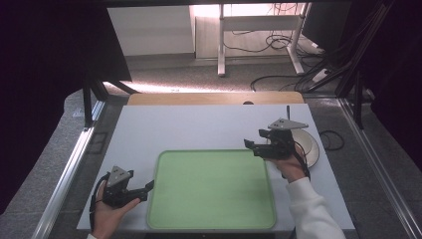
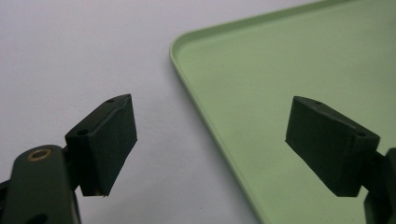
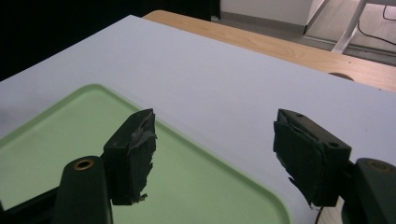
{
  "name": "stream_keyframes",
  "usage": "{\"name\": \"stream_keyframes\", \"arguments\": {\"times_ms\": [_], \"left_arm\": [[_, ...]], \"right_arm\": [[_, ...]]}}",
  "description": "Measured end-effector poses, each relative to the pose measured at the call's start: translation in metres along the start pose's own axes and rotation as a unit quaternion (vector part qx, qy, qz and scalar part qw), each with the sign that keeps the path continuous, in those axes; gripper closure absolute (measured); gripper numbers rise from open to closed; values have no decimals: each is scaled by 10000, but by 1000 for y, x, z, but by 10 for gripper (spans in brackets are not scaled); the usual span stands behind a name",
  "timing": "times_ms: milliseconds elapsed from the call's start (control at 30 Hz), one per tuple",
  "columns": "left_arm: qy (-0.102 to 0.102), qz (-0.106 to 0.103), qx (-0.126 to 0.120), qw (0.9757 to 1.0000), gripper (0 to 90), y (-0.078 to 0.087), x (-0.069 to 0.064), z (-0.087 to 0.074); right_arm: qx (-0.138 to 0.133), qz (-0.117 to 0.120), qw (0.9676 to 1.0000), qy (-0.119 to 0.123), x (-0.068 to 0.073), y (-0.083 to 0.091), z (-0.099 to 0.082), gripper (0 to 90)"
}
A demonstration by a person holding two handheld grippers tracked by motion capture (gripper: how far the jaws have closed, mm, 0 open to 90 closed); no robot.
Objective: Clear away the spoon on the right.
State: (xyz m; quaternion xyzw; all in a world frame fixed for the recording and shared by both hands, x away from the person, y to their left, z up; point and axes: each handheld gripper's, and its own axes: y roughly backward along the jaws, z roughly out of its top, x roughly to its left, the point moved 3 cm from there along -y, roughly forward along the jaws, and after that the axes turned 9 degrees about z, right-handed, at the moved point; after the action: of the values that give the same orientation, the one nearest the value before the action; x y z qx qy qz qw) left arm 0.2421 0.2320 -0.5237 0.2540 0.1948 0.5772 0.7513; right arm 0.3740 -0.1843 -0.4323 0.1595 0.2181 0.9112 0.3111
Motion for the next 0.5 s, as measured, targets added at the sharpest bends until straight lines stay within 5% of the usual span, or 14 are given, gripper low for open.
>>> {"name": "stream_keyframes", "arguments": {"times_ms": [500], "left_arm": [[-56, -3, 28, 10000, 163, 0, -1, -1]], "right_arm": [[105, -293, 9994, -144, -24, -1, 1, 311]]}}
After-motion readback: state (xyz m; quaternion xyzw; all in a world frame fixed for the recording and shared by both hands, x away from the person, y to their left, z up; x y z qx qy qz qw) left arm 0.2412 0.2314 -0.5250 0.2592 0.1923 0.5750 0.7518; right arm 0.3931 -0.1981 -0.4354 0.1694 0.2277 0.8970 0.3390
